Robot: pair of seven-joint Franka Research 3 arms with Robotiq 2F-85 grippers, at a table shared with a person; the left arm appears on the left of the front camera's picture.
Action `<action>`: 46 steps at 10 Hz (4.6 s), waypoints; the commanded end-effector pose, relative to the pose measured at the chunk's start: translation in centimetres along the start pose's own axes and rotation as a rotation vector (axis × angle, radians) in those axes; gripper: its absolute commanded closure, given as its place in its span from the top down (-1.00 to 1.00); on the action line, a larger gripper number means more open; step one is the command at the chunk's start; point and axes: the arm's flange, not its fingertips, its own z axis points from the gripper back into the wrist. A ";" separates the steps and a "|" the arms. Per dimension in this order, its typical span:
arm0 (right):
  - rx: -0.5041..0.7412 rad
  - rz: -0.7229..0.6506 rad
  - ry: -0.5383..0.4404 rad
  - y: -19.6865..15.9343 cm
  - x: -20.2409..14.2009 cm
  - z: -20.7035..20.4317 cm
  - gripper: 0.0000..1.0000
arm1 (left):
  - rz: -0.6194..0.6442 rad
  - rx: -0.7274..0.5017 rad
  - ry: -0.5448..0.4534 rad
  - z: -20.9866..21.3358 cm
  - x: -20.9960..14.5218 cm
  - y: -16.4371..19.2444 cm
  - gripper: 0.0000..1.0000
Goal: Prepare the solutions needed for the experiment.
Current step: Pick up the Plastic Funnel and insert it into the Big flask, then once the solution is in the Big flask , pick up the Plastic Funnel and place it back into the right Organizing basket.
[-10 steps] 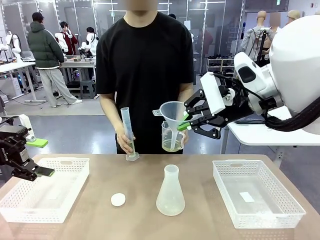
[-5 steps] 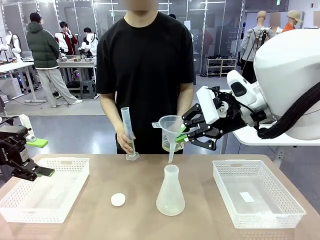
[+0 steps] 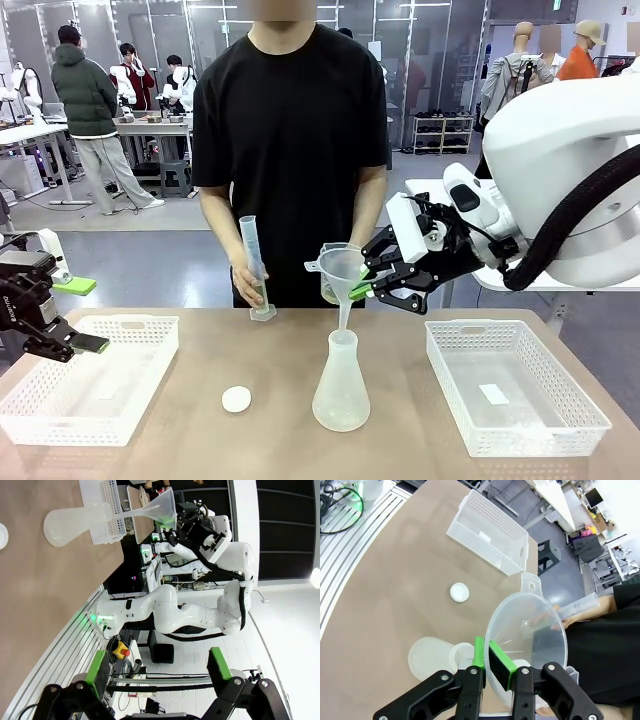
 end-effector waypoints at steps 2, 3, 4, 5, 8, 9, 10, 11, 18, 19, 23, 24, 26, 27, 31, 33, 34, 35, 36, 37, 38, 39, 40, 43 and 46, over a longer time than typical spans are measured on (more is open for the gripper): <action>-0.021 0.017 -0.018 -0.4 -1.4 -1.4 -0.88 | -0.007 -0.007 0.009 0.2 -0.2 -0.1 1.00; -0.018 0.011 -0.012 -0.4 -1.8 -1.7 -0.88 | -0.007 -0.007 0.009 0.2 -0.2 -0.1 1.00; -0.017 -0.005 -0.006 -0.5 -2.2 -1.9 -0.88 | -0.007 -0.007 0.009 0.2 -0.2 -0.1 1.00; -0.017 -0.005 -0.013 -0.5 -2.5 -2.3 -0.88 | -0.007 -0.007 0.009 0.2 -0.2 -0.1 1.00; -0.002 -0.035 -0.005 -0.1 -3.5 -3.4 -0.88 | -0.007 -0.007 0.009 0.2 -0.2 -0.1 1.00; 0.003 -0.051 0.008 0.2 -4.0 -3.8 -0.88 | -0.007 -0.007 0.009 0.2 -0.2 -0.1 1.00; 0.006 -0.064 0.023 0.4 -4.3 -4.1 -0.88 | -0.007 -0.007 0.009 0.2 -0.2 -0.1 1.00; 0.017 -0.074 0.022 0.6 -4.6 -4.3 -0.88 | -0.007 -0.007 0.009 0.2 -0.2 -0.1 1.00; 0.037 -0.118 0.025 1.1 -5.2 -4.4 -0.33 | -0.007 -0.007 0.009 0.2 -0.2 -0.1 1.00; 0.037 -0.118 0.025 1.1 -5.2 -4.4 -0.33 | -0.007 -0.007 0.009 0.2 -0.2 -0.1 1.00; 0.037 -0.118 0.025 1.1 -5.2 -4.4 -0.33 | -0.007 -0.007 0.009 0.2 -0.2 -0.1 1.00; 0.037 -0.118 0.025 1.1 -5.2 -4.4 -0.33 | -0.007 -0.007 0.009 0.2 -0.2 -0.1 1.00; 0.037 -0.118 0.025 1.1 -5.2 -4.4 -0.33 | -0.007 -0.007 0.009 0.2 -0.2 -0.1 1.00; 0.037 -0.118 0.025 1.1 -5.2 -4.4 -0.33 | -0.007 -0.007 0.009 0.2 -0.2 -0.1 1.00; 0.001 -0.093 0.023 1.8 -3.1 -3.6 -0.33 | -0.007 -0.007 0.009 0.2 -0.2 -0.1 1.00; -0.029 -0.057 0.069 2.2 -0.7 -1.4 -0.33 | -0.007 -0.007 0.009 0.2 -0.2 -0.1 1.00; -0.043 -0.029 0.070 2.1 -0.1 -0.5 -0.33 | -0.007 -0.007 0.009 0.2 -0.2 -0.1 1.00; -0.029 -0.019 0.076 2.0 0.5 0.0 -0.33 | -0.007 -0.007 0.009 0.2 -0.2 -0.1 1.00; -0.065 -0.007 0.100 1.9 1.1 1.1 -0.33 | -0.007 -0.007 0.009 0.2 -0.2 -0.1 1.00; -0.074 0.002 0.147 1.8 1.6 2.8 -0.33 | -0.007 -0.007 0.009 0.2 -0.2 -0.1 1.00; -0.067 -0.046 0.193 1.7 1.8 4.6 -0.33 | -0.007 -0.007 0.009 0.2 -0.2 -0.1 1.00; -0.062 -0.084 0.223 1.6 1.4 6.6 -0.33 | -0.007 -0.007 0.009 0.2 -0.2 -0.1 1.00; -0.059 -0.231 0.261 1.7 0.4 8.6 -0.33 | -0.007 -0.007 0.009 0.2 -0.2 -0.1 1.00; -0.127 -0.629 0.177 3.8 -2.4 12.6 -0.33 | -0.007 -0.007 0.009 0.2 -0.2 -0.1 1.00; -0.126 -0.995 0.078 8.6 -4.9 15.1 -0.33 | -0.007 -0.007 0.009 0.2 -0.2 -0.1 1.00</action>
